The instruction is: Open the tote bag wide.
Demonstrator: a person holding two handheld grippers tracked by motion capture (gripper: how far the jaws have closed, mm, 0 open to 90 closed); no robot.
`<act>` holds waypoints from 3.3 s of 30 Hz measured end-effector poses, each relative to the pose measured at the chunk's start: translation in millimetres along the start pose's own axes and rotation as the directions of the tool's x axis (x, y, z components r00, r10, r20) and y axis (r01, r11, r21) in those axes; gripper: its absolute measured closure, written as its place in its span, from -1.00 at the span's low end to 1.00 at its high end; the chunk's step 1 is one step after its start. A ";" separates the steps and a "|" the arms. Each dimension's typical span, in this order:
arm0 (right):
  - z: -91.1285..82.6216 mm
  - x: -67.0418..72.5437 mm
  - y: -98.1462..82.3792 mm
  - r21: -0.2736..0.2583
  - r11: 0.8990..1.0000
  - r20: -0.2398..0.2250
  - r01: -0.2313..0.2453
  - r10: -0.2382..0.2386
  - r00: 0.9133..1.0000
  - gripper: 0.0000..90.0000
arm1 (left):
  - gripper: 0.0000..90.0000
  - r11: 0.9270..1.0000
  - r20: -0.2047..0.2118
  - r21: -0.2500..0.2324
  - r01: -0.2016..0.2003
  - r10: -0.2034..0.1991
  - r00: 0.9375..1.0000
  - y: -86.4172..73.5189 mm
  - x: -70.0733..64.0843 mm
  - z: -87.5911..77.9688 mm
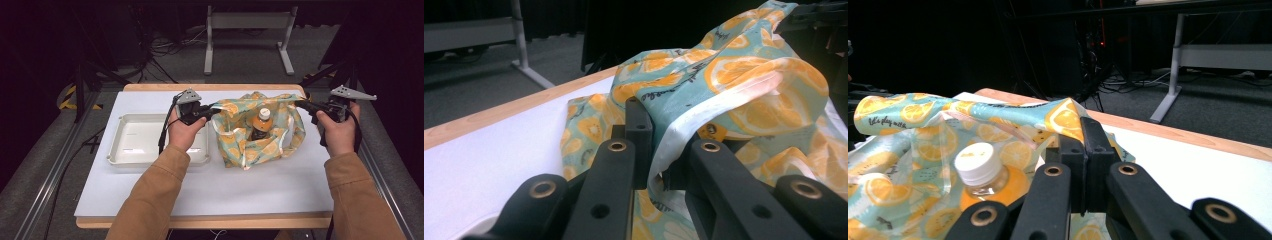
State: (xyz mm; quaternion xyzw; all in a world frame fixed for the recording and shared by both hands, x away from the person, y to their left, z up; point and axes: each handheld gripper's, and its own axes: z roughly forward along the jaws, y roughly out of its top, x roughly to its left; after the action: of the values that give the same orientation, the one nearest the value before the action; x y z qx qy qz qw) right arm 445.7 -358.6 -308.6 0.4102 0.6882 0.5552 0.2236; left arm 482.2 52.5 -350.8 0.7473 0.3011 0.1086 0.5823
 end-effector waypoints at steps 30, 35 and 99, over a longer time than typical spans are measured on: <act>31.5 -29.1 -41.0 0.125 0.992 0.095 -0.006 -0.006 0.995 1.00 | 0.92 0.990 -0.044 0.140 -0.007 0.013 0.999 -24.9 7.8 35.5; 32.5 -32.9 -51.7 0.150 0.988 0.102 -0.018 0.003 0.995 1.00 | 0.92 0.983 -0.045 0.178 -0.037 0.045 0.998 -29.4 6.9 40.4; 7.0 26.5 -66.1 0.182 0.983 -0.019 0.008 -0.005 1.000 0.13 | 0.90 0.961 -0.020 0.277 -0.019 0.025 0.999 -51.6 1.9 55.3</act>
State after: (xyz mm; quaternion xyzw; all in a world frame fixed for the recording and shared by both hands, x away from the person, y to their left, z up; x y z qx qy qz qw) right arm 415.2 -336.1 -369.3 0.4215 0.7393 0.4930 0.1808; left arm 495.4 16.3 -415.9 0.8232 0.3118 0.0805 0.4676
